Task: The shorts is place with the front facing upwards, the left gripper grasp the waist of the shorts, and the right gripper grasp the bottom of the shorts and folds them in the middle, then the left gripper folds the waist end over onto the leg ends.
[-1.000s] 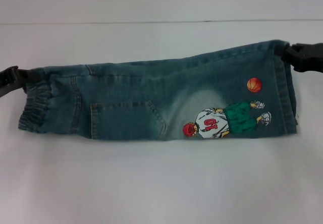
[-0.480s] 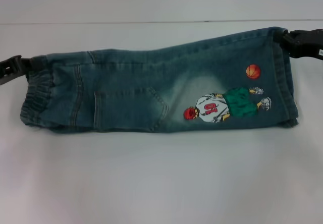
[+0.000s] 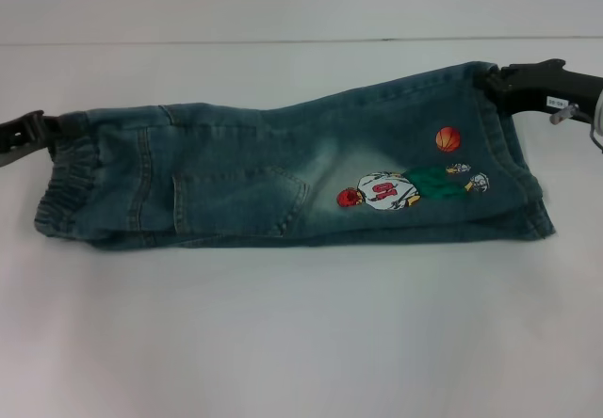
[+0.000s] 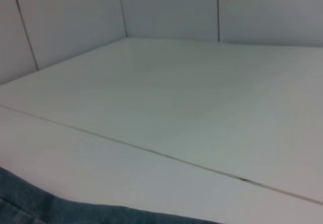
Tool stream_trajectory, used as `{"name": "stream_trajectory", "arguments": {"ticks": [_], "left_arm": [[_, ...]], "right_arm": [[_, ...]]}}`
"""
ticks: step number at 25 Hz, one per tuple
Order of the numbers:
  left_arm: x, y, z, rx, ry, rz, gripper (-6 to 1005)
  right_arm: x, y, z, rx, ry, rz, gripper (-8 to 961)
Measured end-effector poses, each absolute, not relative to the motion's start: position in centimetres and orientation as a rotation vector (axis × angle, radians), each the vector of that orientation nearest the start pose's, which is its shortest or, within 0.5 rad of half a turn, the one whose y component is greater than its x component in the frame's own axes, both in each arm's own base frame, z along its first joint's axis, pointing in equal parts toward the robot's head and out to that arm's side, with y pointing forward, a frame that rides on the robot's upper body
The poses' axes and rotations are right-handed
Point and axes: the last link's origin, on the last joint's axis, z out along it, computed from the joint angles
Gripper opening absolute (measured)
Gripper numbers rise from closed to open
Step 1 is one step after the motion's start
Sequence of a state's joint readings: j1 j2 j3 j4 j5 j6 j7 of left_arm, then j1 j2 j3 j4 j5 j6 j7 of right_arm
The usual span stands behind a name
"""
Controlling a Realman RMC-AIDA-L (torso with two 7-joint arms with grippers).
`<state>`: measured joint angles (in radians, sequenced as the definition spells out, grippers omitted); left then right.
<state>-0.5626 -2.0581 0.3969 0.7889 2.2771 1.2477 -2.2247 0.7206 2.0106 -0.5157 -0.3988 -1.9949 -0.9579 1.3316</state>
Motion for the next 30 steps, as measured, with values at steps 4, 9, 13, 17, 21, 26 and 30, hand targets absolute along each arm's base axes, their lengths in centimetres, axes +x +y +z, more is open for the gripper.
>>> {"name": "stream_trajectory", "arguments": {"ticks": [4,9,13,17,21,26,30], "left_arm": [[-32.48,37.36,6.27,-1.922,-1.593,-0.613,147],[-32.12,37.58,5.82,-1.946,-1.585,-0.589,150],[-32.26,37.76,5.91,-1.930,-1.579,-0.584,203],[-32.48,37.87,6.12,-1.916,-1.573,-0.578,405],[-32.76,37.81,6.17,-1.914,-1.581,-0.544,542],[-32.88,37.67,5.73,-1.930,-1.606,-0.499,674],[-32.91,37.62,5.81,-1.934,-1.615,-0.493,760]], "right_arm": [[28.63,42.55,1.09,-2.227,0.779,0.446,39],[28.53,42.80,0.93,-2.215,0.785,0.435,113],[28.62,42.78,0.86,-2.207,0.803,0.437,187],[28.95,42.62,0.79,-2.197,0.821,0.430,306],[29.24,42.58,0.85,-2.187,0.826,0.418,469],[29.48,42.67,0.77,-2.190,0.842,0.379,579],[29.49,42.62,0.75,-2.200,0.849,0.372,667]]}}
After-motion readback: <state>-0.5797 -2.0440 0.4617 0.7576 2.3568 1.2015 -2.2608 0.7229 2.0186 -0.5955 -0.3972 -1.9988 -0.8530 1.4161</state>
